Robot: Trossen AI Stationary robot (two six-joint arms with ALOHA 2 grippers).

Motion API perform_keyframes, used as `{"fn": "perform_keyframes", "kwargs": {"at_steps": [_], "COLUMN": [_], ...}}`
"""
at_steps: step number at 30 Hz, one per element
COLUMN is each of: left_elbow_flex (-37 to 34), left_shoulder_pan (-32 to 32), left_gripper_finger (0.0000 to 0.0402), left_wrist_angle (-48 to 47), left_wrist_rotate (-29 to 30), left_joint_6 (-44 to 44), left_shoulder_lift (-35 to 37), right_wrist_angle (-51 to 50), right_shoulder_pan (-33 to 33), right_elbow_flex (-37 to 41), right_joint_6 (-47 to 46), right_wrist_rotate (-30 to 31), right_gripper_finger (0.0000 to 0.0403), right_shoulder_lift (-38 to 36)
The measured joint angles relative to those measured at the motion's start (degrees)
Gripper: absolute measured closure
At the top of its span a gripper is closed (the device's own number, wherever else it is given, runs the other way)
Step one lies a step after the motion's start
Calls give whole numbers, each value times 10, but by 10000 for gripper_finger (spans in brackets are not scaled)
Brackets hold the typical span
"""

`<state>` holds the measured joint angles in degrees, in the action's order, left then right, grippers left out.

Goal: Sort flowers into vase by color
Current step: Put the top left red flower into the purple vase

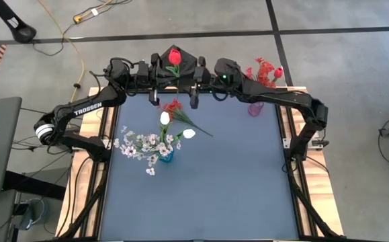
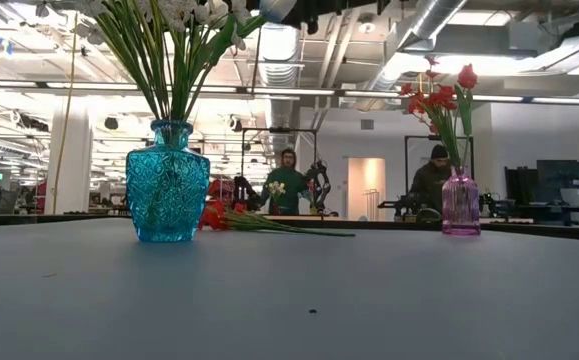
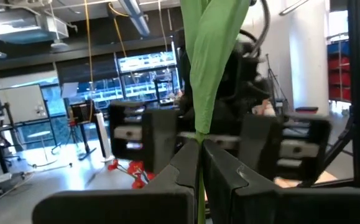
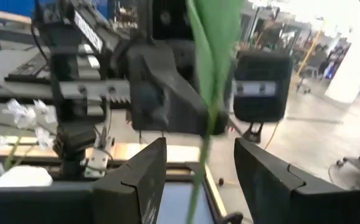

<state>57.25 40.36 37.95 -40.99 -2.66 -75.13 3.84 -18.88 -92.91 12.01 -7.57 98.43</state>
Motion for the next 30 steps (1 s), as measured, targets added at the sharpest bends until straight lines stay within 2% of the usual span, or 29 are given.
{"fn": "perform_keyframes", "kwargs": {"at_steps": [5, 14, 19, 24, 27, 30], "left_elbow_flex": [0, 0, 0, 0, 0, -1], "left_shoulder_pan": [1, 3, 3, 26, 60, 93], "left_gripper_finger": [401, 400, 366, 312, 290, 281], "left_wrist_angle": [-5, -32, -66, -82, -152, -251], "left_wrist_rotate": [-10, 15, 6, 0, 17, 42], "left_joint_6": [0, -8, 1, 3, 10, 60], "left_shoulder_lift": [0, 0, 15, 71, 111, 137], "right_wrist_angle": [-11, -37, -91, -168, -224, -245], "right_shoulder_pan": [0, -4, -4, 17, 43, 79], "right_elbow_flex": [-4, -5, -5, -5, 8, 60], "right_joint_6": [0, 3, 15, 39, 41, 43], "right_wrist_rotate": [1, 27, 34, 51, 53, 60], "right_gripper_finger": [236, 378, 380, 380, 380, 380], "right_shoulder_lift": [3, -7, -36, -96, -141, -202]}}
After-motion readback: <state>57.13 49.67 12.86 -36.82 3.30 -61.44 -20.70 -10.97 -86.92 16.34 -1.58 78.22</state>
